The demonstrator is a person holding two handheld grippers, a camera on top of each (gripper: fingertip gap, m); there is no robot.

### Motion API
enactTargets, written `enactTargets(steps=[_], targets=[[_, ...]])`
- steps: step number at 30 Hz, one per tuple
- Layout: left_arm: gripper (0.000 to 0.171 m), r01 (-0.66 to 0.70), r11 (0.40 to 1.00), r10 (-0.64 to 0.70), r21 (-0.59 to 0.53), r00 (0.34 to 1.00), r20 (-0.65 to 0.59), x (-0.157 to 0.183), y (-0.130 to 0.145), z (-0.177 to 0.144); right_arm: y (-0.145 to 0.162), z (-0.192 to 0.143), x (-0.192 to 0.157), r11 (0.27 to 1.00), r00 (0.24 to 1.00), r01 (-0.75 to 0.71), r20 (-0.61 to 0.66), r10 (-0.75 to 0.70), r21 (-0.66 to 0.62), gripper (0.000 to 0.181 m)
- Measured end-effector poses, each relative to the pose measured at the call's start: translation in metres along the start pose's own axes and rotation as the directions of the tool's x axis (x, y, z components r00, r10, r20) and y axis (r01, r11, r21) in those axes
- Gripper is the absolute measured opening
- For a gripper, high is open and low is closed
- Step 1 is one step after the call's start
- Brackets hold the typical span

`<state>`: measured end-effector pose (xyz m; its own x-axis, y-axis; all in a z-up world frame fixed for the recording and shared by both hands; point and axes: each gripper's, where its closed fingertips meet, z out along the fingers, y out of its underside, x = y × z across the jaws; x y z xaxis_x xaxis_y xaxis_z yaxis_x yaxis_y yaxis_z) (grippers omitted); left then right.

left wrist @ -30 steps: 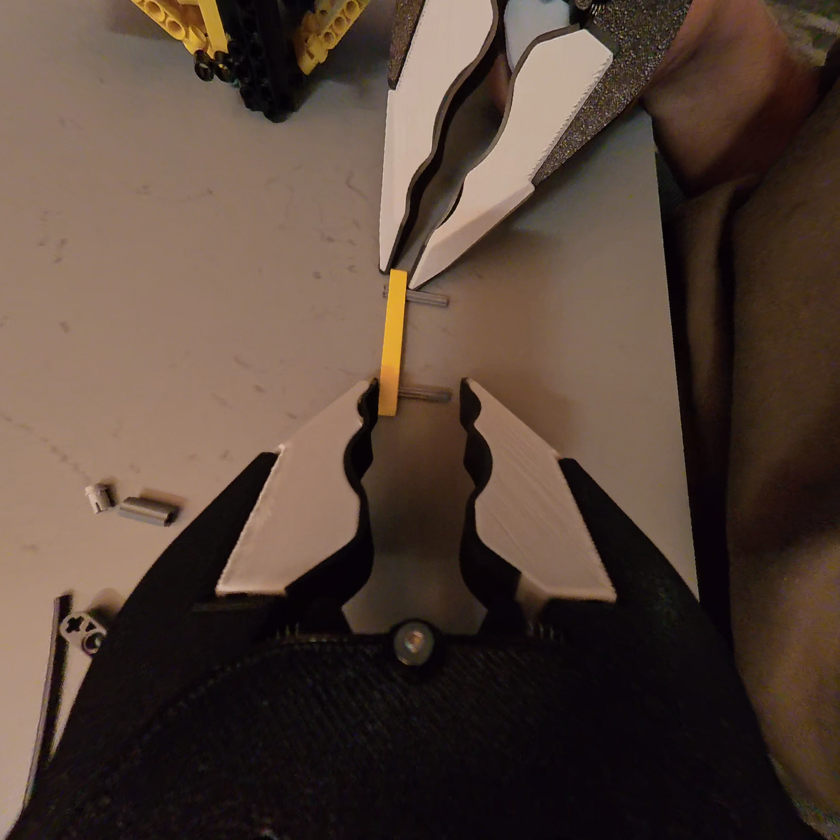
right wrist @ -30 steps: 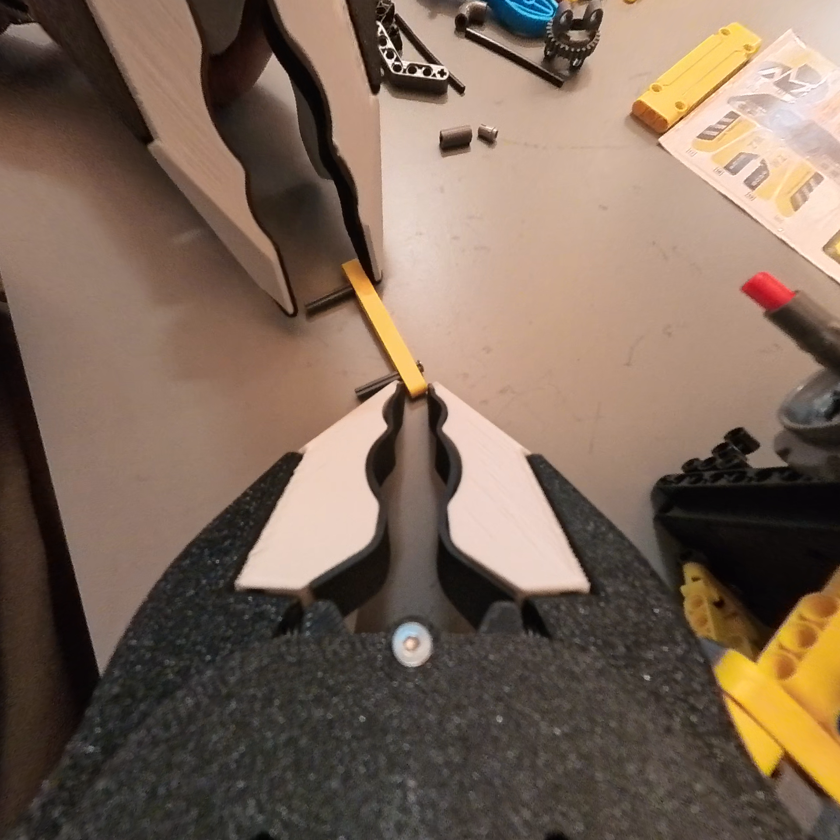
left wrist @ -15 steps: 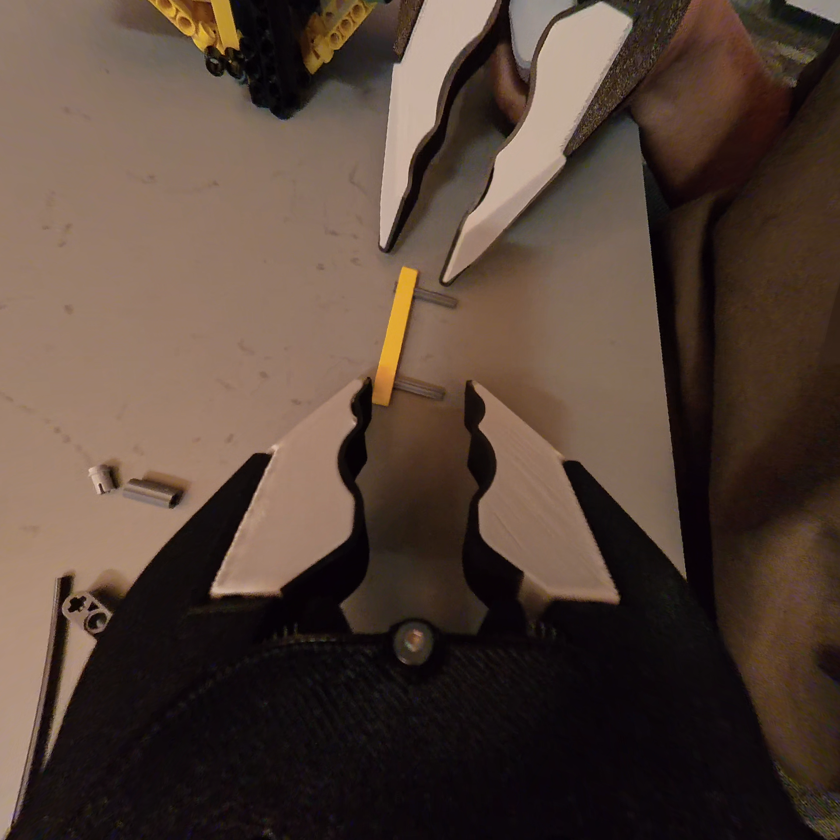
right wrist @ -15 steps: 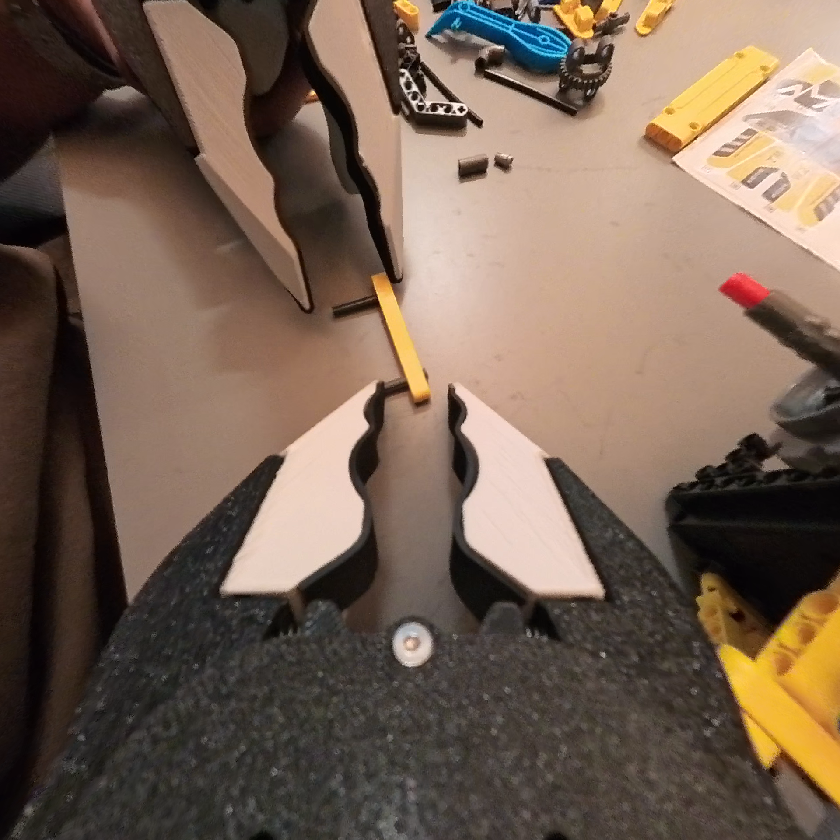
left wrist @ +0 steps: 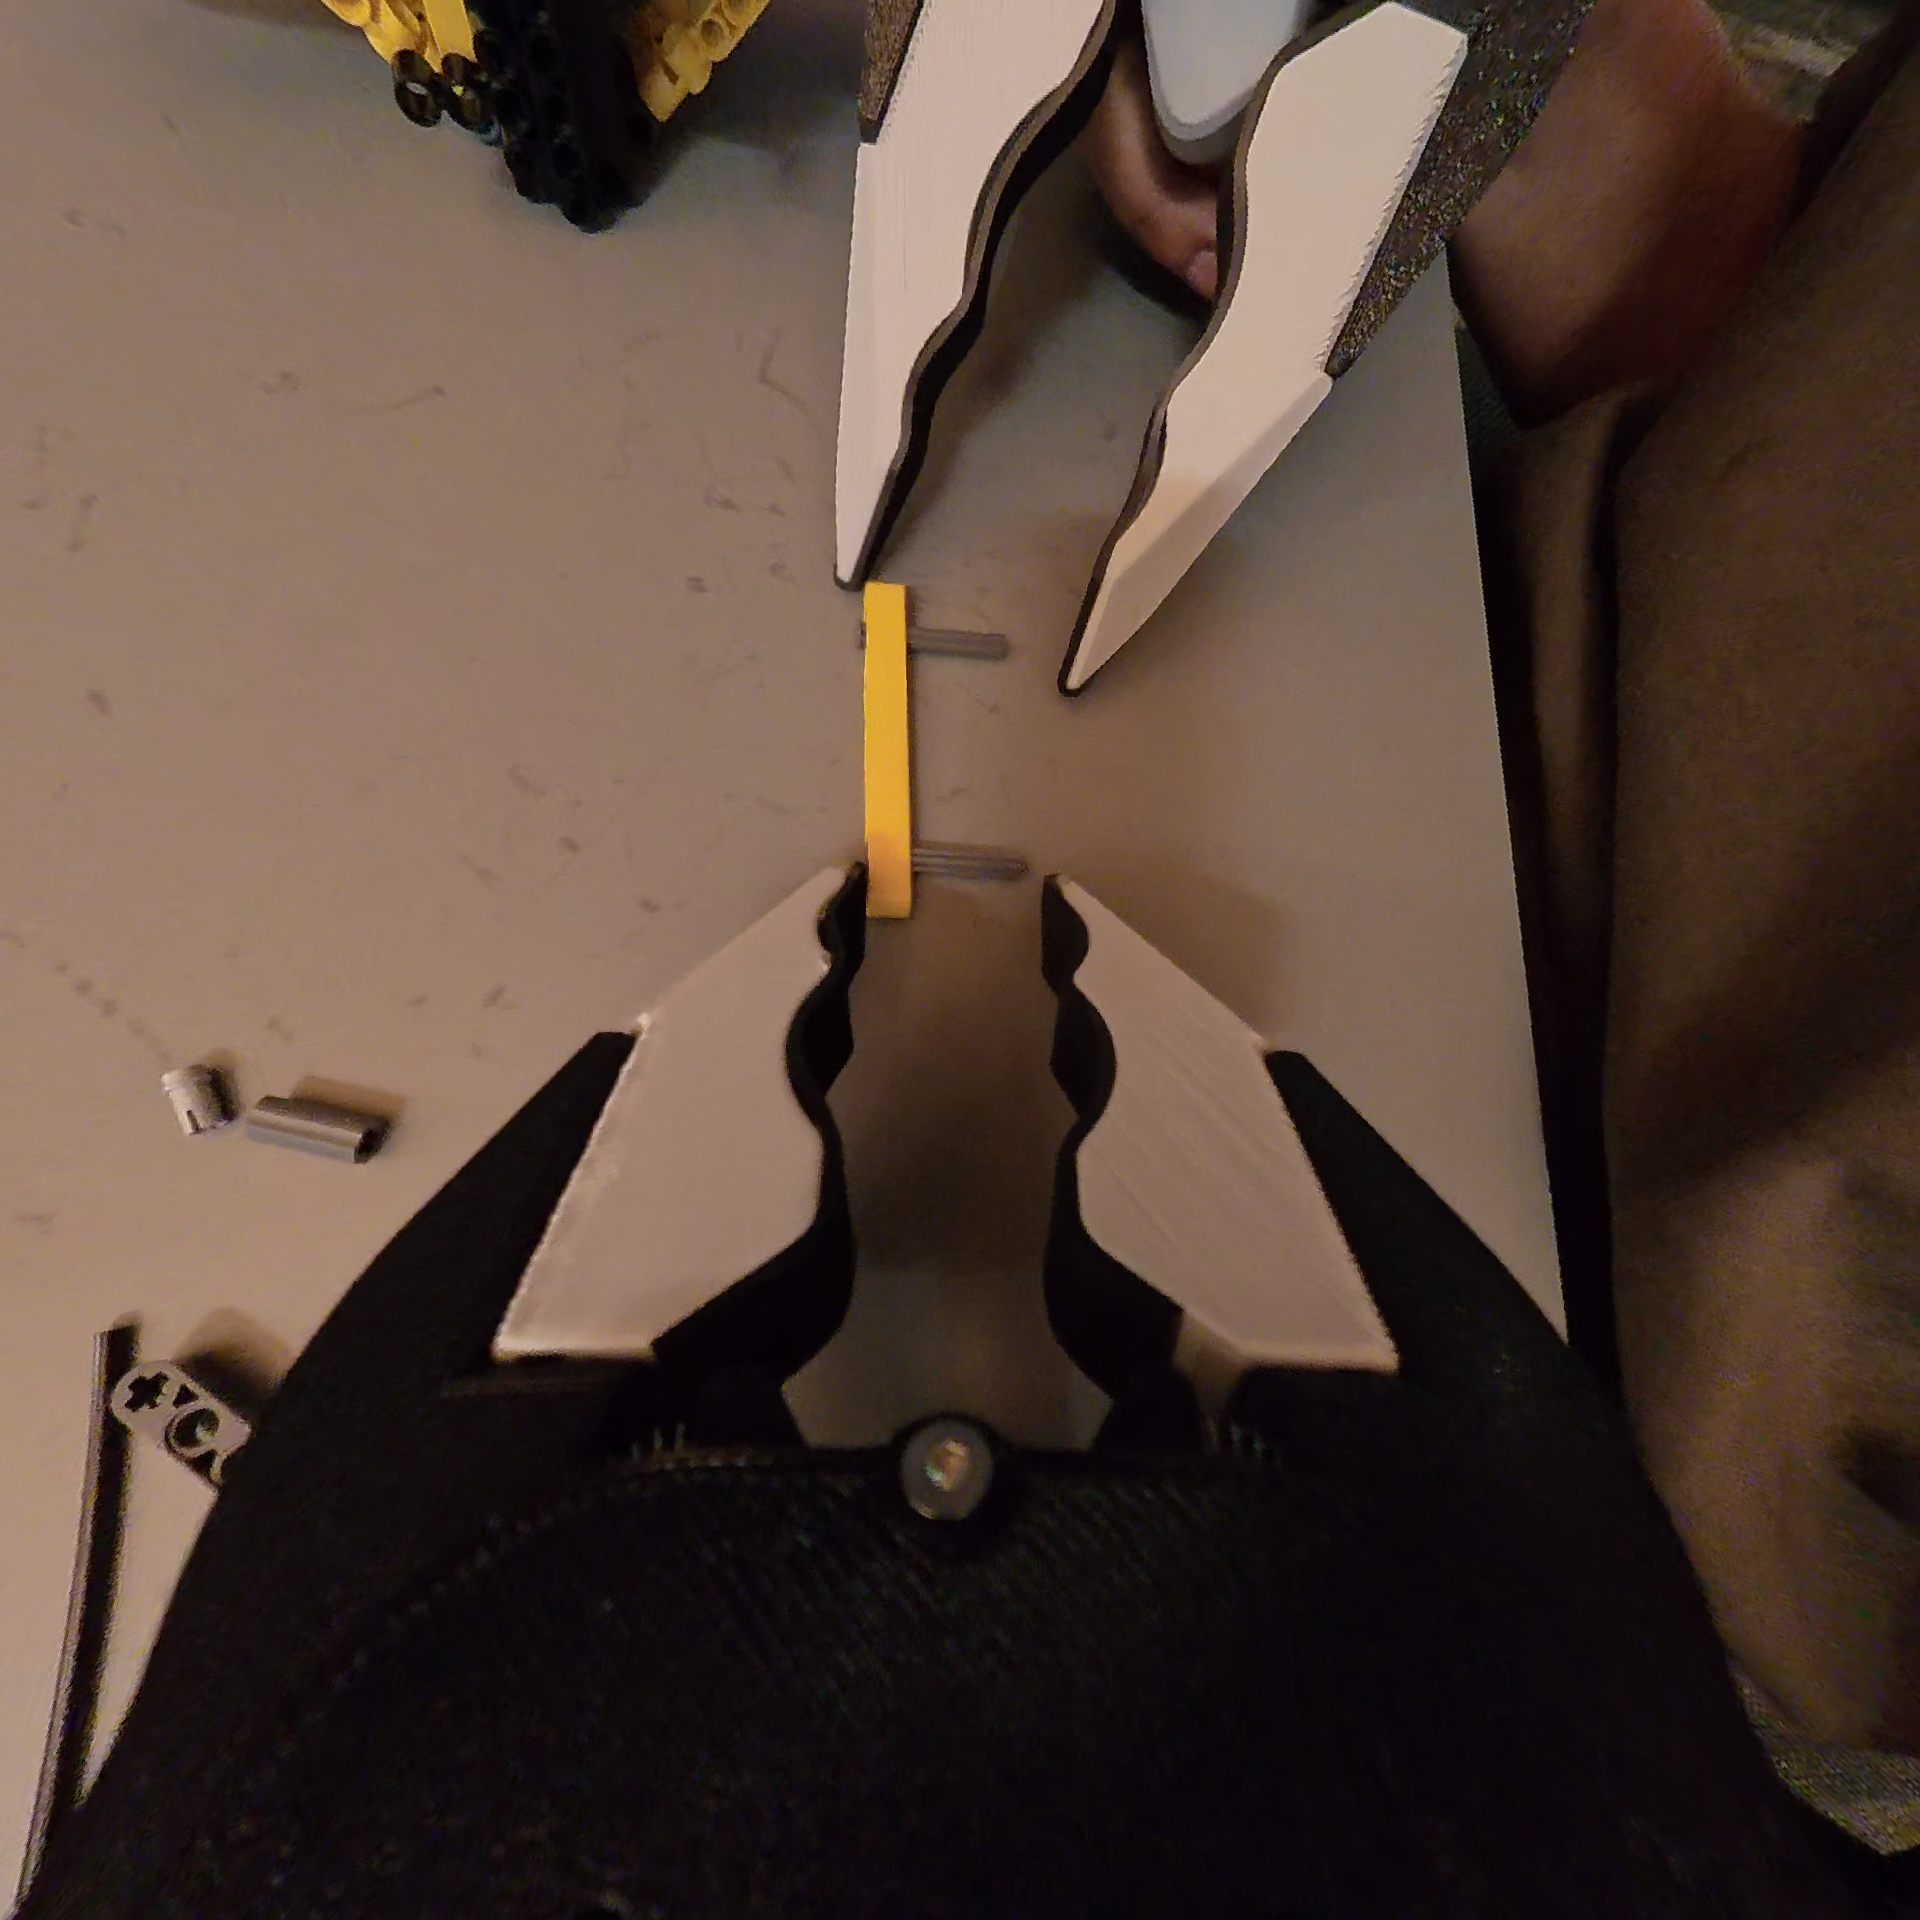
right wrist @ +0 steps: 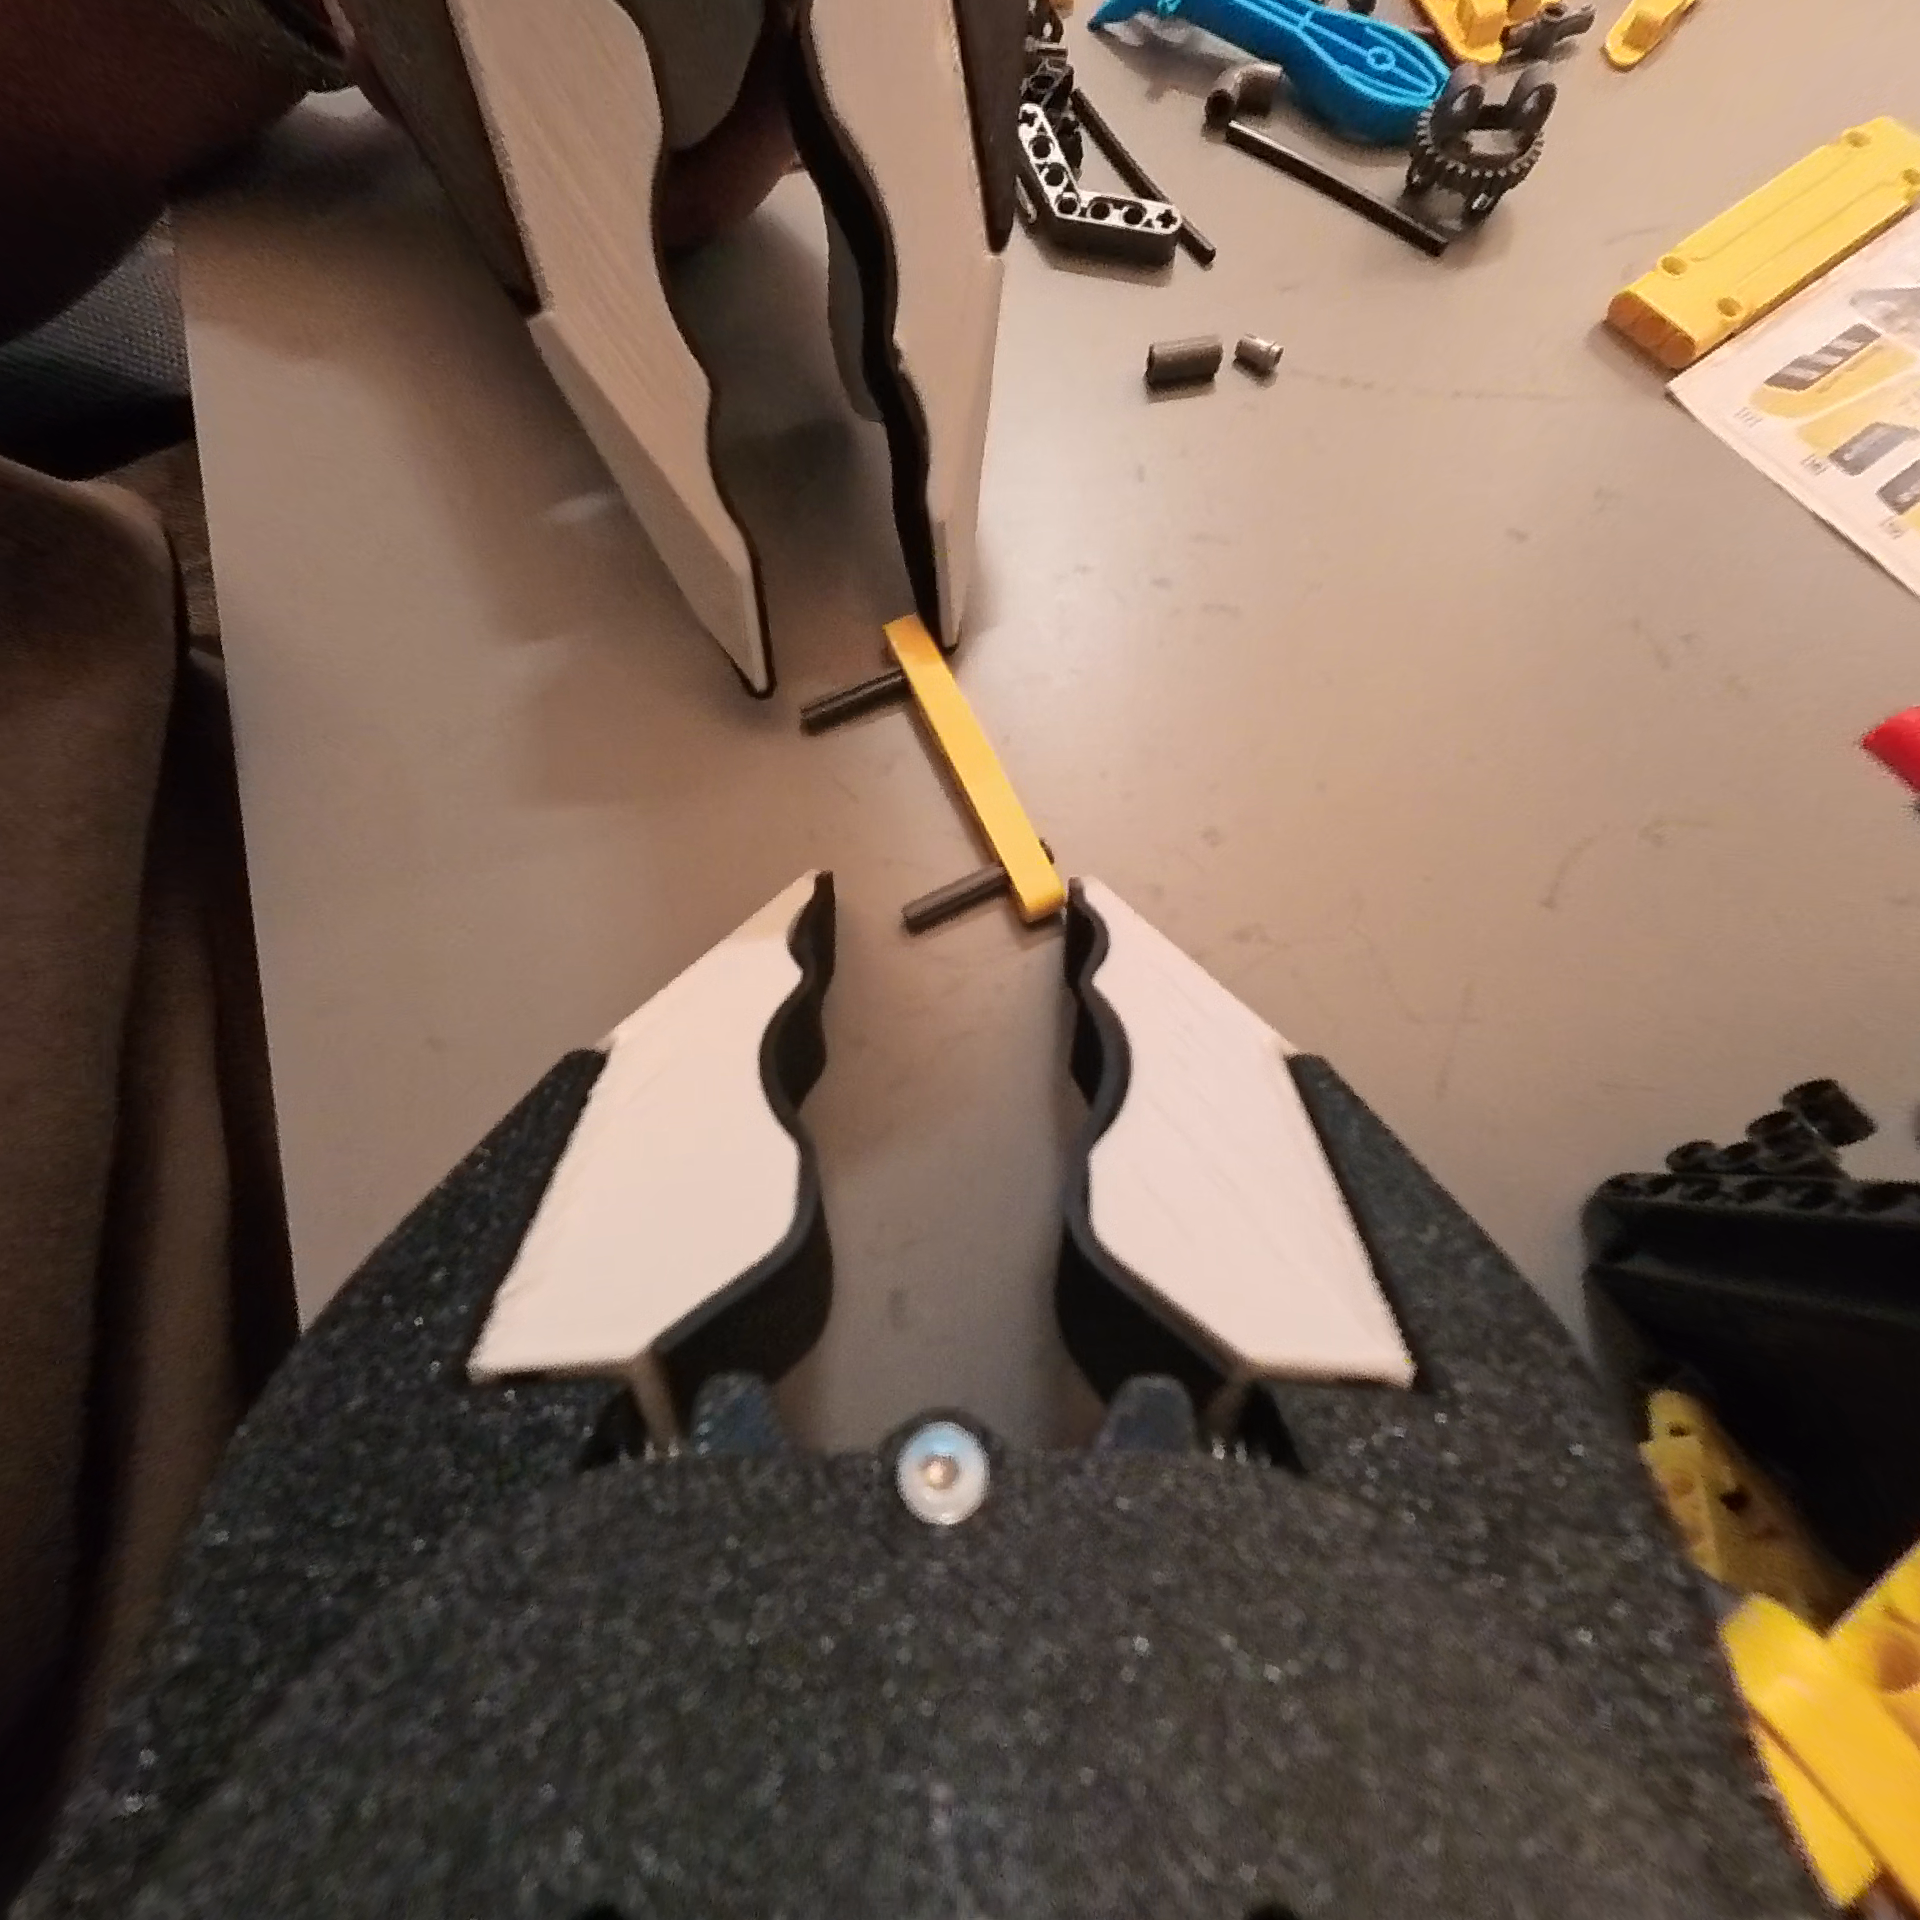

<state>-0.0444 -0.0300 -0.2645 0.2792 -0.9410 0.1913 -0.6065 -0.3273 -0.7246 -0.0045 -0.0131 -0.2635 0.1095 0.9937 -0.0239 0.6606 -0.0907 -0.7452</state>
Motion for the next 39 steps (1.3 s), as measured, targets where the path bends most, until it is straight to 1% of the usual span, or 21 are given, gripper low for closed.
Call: enactTargets(steps=[10,15,16,18,23,29,39], targets=[[0.018,-0.008,1.000,0.008,-0.007,1.000,0.009,0.000,0.001,0.001,-0.003,-0.003,-0.001,1.000,0.999,0.024,-0.026,-0.024,0.009,0.045],[0.011,-0.009,1.000,0.009,-0.010,1.000,0.017,-0.001,0.001,0.001,-0.014,-0.009,-0.002,0.998,0.998,0.048,-0.042,-0.046,0.037,0.046],[0.007,-0.009,1.000,0.009,-0.009,1.000,0.018,-0.001,0.001,0.001,-0.017,-0.009,-0.002,0.998,0.998,0.049,-0.040,-0.048,0.045,0.046],[0.006,-0.011,1.000,0.011,-0.010,1.000,0.023,-0.002,0.001,0.001,-0.019,-0.005,-0.002,0.998,0.998,0.049,-0.032,-0.048,0.045,0.046],[0.005,-0.018,1.000,0.019,-0.009,0.999,0.045,-0.004,0.001,0.001,-0.014,0.007,-0.002,0.997,0.997,0.065,-0.030,-0.066,-0.036,0.050],[0.005,-0.015,1.000,0.016,-0.007,0.998,0.058,-0.005,0.001,0.000,-0.005,0.011,-0.004,0.988,0.996,0.075,-0.031,-0.080,-0.137,0.051],[0.005,-0.031,0.999,0.032,-0.010,0.997,0.072,-0.005,0.001,0.001,-0.001,0.010,-0.010,0.980,0.998,0.066,0.017,-0.064,-0.189,0.049]])
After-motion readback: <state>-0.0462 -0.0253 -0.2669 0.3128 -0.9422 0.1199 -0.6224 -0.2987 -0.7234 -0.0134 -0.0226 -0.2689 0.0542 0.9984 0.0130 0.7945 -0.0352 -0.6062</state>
